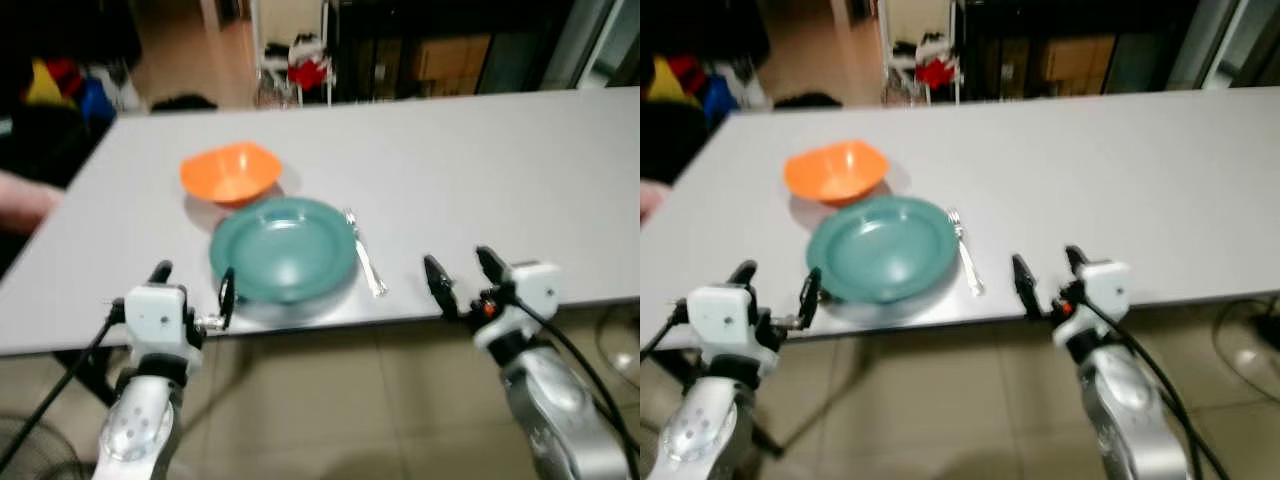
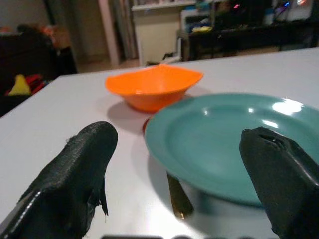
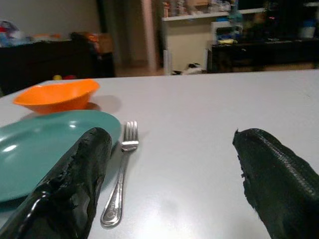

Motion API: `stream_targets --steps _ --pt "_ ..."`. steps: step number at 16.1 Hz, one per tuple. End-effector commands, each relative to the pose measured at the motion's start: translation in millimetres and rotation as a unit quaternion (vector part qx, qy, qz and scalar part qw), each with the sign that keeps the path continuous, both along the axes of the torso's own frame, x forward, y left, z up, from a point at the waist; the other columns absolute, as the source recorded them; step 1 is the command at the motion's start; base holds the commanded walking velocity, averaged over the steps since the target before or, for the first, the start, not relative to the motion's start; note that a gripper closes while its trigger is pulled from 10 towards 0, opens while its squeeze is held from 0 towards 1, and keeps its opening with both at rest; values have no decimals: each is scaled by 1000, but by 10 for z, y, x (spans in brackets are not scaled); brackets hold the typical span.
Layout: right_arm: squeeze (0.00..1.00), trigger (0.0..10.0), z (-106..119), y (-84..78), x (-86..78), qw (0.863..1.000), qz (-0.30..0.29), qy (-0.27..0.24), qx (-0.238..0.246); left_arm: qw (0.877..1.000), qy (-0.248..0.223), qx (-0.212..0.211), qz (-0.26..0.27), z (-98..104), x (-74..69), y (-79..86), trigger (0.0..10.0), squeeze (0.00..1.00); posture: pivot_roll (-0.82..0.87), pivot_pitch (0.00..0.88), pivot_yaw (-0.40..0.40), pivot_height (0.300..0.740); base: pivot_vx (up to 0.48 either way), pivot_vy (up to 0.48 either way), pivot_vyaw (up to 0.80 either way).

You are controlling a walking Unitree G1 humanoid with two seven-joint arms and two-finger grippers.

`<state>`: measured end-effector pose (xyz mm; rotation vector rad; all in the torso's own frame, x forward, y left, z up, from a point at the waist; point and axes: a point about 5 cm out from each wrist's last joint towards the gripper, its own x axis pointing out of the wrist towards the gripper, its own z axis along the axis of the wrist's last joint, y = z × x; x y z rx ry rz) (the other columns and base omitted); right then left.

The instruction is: Setting the table

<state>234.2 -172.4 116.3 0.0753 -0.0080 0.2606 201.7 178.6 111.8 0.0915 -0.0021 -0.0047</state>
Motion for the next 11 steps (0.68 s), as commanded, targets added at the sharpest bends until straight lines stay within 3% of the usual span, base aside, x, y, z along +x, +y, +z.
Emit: stream_targets --steps 1,11 --pt "0 10000 22 -11 30 1000 0 -1 0 1000 -1 4 4 8 3 8 10000 0 -124 0 61 740 0 -480 0" --pt "0 10000 -32 9 51 1000 5 -1 -19 1000 1 7 10 -5 -16 61 10000 0 -121 0 61 740 0 -480 0"
